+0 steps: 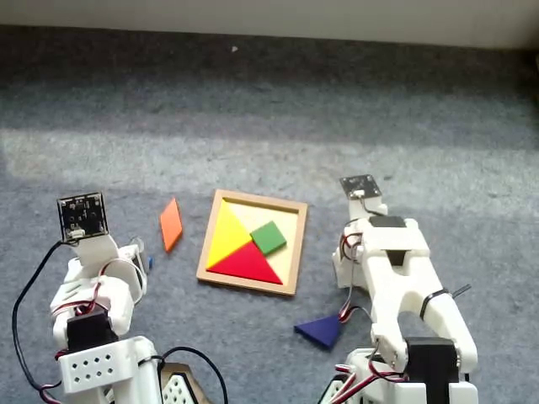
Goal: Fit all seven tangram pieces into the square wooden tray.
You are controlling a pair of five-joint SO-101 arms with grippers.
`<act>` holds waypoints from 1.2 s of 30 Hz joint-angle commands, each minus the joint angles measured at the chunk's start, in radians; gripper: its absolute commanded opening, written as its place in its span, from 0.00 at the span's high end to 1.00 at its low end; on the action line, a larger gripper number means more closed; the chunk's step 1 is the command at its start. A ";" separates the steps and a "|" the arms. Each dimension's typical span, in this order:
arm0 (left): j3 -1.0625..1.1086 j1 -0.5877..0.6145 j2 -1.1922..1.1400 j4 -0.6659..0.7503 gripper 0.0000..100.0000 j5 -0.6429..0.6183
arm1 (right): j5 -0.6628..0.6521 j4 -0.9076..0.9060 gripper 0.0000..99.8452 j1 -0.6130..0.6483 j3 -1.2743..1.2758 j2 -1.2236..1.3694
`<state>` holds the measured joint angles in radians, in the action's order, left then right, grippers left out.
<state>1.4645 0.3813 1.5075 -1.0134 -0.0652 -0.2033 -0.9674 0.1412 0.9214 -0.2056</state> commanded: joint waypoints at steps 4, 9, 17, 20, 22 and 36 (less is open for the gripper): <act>-0.002 0.005 0.007 0.023 0.83 0.009 | -0.015 0.007 0.93 0.004 -0.019 0.008; -0.002 0.005 0.007 0.023 0.83 0.009 | -0.015 -0.058 0.93 0.004 -0.018 -0.110; -0.002 0.005 0.007 0.023 0.83 0.009 | -0.009 -0.150 0.93 0.016 -0.019 -0.315; -0.002 0.005 0.007 0.023 0.83 0.009 | -0.009 -0.174 0.93 0.054 -0.044 -0.331; -0.002 0.005 0.007 0.023 0.83 0.009 | -0.009 -0.206 0.93 0.101 -0.079 -0.320; -0.001 0.012 0.007 0.021 0.83 0.020 | -0.006 -0.217 0.93 0.383 -0.325 -0.208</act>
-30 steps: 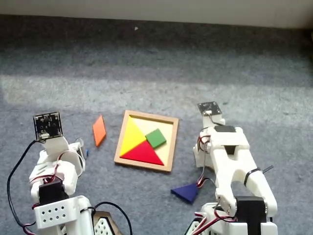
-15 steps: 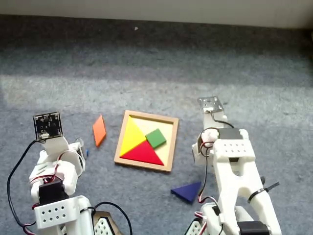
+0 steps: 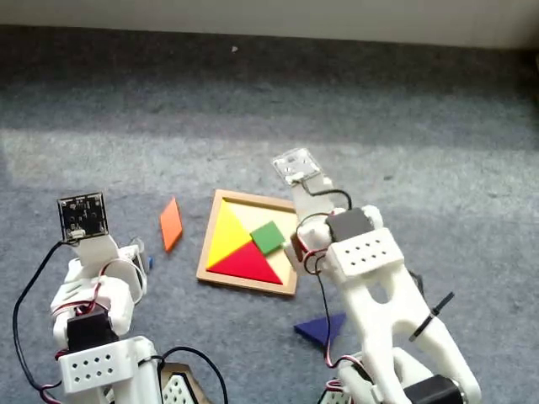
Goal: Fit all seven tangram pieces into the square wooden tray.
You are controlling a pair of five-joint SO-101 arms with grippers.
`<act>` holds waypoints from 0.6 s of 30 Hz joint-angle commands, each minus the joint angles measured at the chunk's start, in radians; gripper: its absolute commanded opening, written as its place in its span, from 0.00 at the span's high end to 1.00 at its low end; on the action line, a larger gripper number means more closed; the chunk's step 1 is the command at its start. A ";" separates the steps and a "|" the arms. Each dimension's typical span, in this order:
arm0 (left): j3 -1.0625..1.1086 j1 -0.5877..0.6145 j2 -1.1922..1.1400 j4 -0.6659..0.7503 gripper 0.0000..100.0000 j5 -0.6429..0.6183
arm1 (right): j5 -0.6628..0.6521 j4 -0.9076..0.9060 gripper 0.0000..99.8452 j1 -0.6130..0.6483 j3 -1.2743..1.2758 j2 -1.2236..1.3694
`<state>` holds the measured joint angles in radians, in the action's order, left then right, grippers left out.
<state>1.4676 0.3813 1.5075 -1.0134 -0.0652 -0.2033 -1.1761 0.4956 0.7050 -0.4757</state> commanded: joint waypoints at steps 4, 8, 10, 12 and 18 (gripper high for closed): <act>0.004 0.010 0.007 0.021 0.83 0.068 | 0.052 -0.012 0.93 0.028 -0.208 0.240; 0.005 0.008 0.007 0.021 0.83 0.071 | 0.152 -0.002 0.93 0.065 -0.252 0.341; 0.005 0.008 0.007 0.021 0.83 0.071 | 0.198 -0.001 0.93 0.071 -0.259 0.360; 0.005 0.008 0.007 0.021 0.83 0.071 | 0.265 0.021 0.93 0.073 -0.259 0.371; 0.005 0.010 0.007 0.020 0.83 0.071 | 0.465 0.090 0.93 0.074 -0.251 0.372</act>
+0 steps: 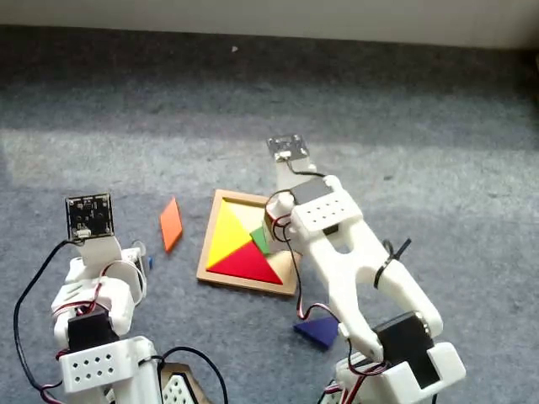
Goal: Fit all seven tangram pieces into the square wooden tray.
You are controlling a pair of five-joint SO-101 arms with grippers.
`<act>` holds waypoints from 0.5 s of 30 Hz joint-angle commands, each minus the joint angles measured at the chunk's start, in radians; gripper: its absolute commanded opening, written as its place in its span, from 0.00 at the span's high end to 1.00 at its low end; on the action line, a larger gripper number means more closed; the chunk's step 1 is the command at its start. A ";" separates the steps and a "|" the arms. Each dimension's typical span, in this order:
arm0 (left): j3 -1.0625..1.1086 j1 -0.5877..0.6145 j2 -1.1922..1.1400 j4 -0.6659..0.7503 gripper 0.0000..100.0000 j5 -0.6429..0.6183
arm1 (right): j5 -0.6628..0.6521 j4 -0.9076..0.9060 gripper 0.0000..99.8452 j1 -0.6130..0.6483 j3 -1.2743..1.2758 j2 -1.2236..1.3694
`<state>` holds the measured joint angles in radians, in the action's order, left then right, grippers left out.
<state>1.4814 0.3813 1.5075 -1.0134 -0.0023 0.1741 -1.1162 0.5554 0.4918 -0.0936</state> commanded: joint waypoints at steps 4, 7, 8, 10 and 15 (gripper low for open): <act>-0.008 0.010 0.007 0.017 0.83 0.009 | 0.186 0.007 0.93 0.062 -0.038 -0.010; -0.008 0.010 0.007 0.017 0.83 0.009 | 0.218 -0.018 0.93 0.105 -0.035 -0.008; -0.008 0.010 0.007 0.017 0.83 0.009 | 0.222 -0.019 0.93 0.110 -0.035 -0.007; -0.008 0.010 0.007 0.017 0.83 0.009 | 0.221 -0.008 0.93 0.105 -0.012 -0.007; -0.008 0.010 0.007 0.017 0.83 0.009 | 0.221 0.044 0.93 0.101 0.056 -0.007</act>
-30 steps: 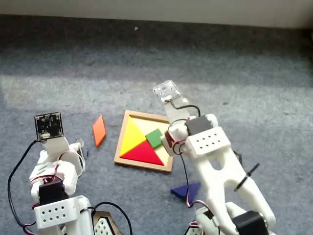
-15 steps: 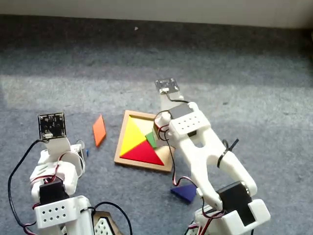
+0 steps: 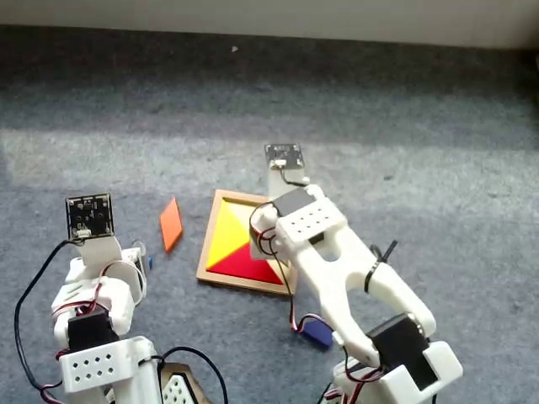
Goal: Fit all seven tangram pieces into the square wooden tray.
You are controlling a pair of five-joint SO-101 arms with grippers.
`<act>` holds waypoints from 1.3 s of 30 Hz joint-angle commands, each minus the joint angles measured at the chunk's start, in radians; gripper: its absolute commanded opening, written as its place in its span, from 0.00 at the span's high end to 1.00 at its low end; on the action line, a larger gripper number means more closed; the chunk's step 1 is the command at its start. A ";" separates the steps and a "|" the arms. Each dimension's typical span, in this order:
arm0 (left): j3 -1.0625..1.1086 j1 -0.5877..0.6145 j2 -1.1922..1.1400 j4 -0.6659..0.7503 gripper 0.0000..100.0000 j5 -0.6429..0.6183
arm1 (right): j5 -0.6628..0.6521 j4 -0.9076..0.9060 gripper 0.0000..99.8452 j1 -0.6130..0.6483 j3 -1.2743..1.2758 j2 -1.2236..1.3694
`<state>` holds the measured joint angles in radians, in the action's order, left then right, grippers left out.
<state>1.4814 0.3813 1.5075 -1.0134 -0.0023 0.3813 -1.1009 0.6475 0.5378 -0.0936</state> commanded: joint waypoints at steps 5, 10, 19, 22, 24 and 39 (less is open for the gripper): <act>-0.008 0.010 0.007 0.017 0.83 0.009 | 0.014 0.028 0.93 0.008 0.025 -0.007; -0.008 0.010 0.007 0.015 0.83 0.009 | 0.014 0.027 0.86 0.008 0.025 -0.007; -0.008 0.010 0.007 0.015 0.83 0.009 | 0.012 -0.004 0.78 0.015 0.024 -0.008; -0.008 0.010 0.007 0.015 0.83 0.009 | 0.008 -0.042 0.78 0.012 0.022 -0.012; -0.008 0.010 0.007 0.015 0.83 0.009 | 0.006 -0.048 0.78 0.008 0.022 -0.013; -0.008 0.010 0.007 0.015 0.83 0.009 | -0.313 0.196 0.99 -0.002 -0.022 -0.008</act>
<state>1.4814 0.3813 1.5075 -1.0134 -0.0023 0.1143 -0.9705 0.6490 0.5654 -0.0936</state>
